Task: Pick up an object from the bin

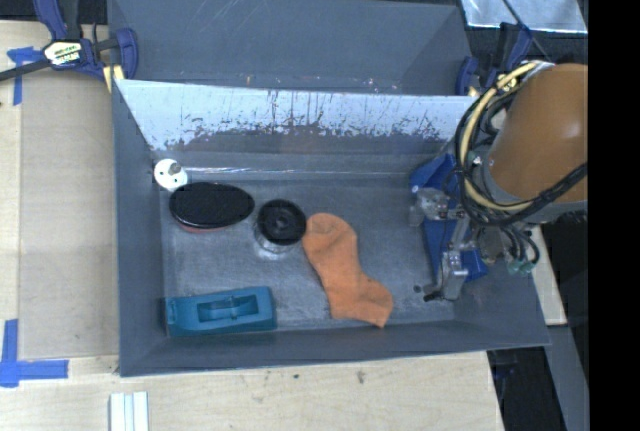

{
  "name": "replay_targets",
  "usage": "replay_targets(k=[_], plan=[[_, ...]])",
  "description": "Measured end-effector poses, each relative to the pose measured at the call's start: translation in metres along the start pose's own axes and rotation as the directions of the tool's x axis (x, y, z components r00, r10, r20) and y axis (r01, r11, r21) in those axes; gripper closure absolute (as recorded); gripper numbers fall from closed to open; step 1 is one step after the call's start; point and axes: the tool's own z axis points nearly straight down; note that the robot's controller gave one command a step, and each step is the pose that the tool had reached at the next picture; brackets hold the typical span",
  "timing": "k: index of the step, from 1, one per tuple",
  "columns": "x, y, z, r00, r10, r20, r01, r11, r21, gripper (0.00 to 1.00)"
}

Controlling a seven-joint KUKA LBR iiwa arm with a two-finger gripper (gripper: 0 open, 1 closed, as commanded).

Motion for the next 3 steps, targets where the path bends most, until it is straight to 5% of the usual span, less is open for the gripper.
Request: replay_targets(k=[1, 2, 3], plan=[[-0.002, 0.000, -0.004, 1.000, -0.002, 0.009, 0.002, 1.000, 0.001, 0.00], [-0.022, 0.024, 0.044, 0.998, 0.056, 0.016, -0.056, 0.998, 0.001, 0.00], [-0.043, 0.047, 0.073, 1.000, 0.028, 0.005, -0.028, 1.000, 0.000, 0.00]])
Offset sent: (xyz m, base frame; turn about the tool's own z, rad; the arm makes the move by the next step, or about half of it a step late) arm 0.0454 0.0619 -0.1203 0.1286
